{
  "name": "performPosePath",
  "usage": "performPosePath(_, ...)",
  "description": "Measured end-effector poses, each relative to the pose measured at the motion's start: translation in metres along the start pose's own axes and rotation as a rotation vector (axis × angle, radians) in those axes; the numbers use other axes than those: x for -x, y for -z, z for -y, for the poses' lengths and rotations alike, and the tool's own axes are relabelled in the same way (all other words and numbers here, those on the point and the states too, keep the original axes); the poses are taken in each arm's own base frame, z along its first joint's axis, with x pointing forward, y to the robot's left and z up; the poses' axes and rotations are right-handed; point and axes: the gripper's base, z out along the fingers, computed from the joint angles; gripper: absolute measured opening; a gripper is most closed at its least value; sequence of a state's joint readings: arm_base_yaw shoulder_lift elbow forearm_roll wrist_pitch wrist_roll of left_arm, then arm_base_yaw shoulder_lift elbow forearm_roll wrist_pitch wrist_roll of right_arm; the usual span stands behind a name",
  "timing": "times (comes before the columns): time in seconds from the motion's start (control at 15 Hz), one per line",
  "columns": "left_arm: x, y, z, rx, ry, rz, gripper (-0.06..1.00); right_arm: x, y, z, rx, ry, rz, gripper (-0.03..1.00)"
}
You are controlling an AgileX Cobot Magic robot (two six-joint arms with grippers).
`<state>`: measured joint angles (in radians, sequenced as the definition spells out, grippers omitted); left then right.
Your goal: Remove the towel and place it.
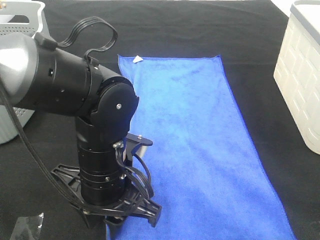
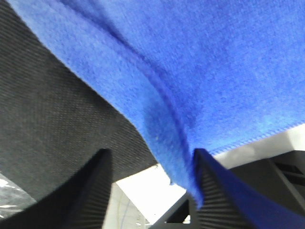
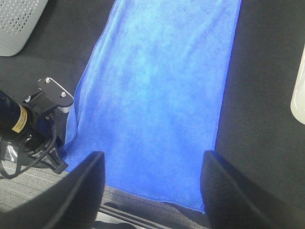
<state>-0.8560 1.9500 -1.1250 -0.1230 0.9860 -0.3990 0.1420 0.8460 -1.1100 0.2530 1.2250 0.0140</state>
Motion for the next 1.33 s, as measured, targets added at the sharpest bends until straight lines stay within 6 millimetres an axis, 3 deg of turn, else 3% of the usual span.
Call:
performPosePath(0.2, 0.001, 0.0, -0.002, 0.023, -0.006, 0.007, 0.11, 0.0, 0.0, 0.0, 0.0, 0.0, 0.0, 0.61)
performPosePath(0.33, 0.0, 0.0, -0.003, 0.028, -0.007, -0.003, 0.0, 0.0, 0.0, 0.0, 0.0, 0.0, 0.0, 0.61)
performPosePath(0.67, -0.015, 0.007, 0.004, 0.077, 0.009, -0.058, 0.0, 0.0, 0.0, 0.0, 0.0, 0.0, 0.0, 0.61)
performPosePath(0.8, -0.032, 0.011, 0.007, 0.085, 0.034, -0.045, 0.0, 0.0, 0.0, 0.0, 0.0, 0.007, 0.0, 0.61)
performPosePath(0.93, -0.053, 0.007, -0.004, 0.097, 0.083, -0.054, 0.0, 0.0, 0.0, 0.0, 0.0, 0.014, 0.0, 0.61)
performPosePath(1.13, -0.055, 0.006, -0.005, 0.077, 0.088, -0.028, 0.0, 0.0, 0.0, 0.0, 0.0, 0.014, 0.0, 0.61)
performPosePath(1.2, -0.054, 0.005, -0.004, 0.063, 0.091, -0.017, 0.02, 0.0, 0.0, 0.0, 0.0, 0.014, 0.0, 0.61)
performPosePath(1.33, -0.053, 0.005, -0.001, 0.032, 0.093, -0.007, 0.23, 0.0, 0.0, -0.001, 0.008, 0.011, 0.0, 0.61)
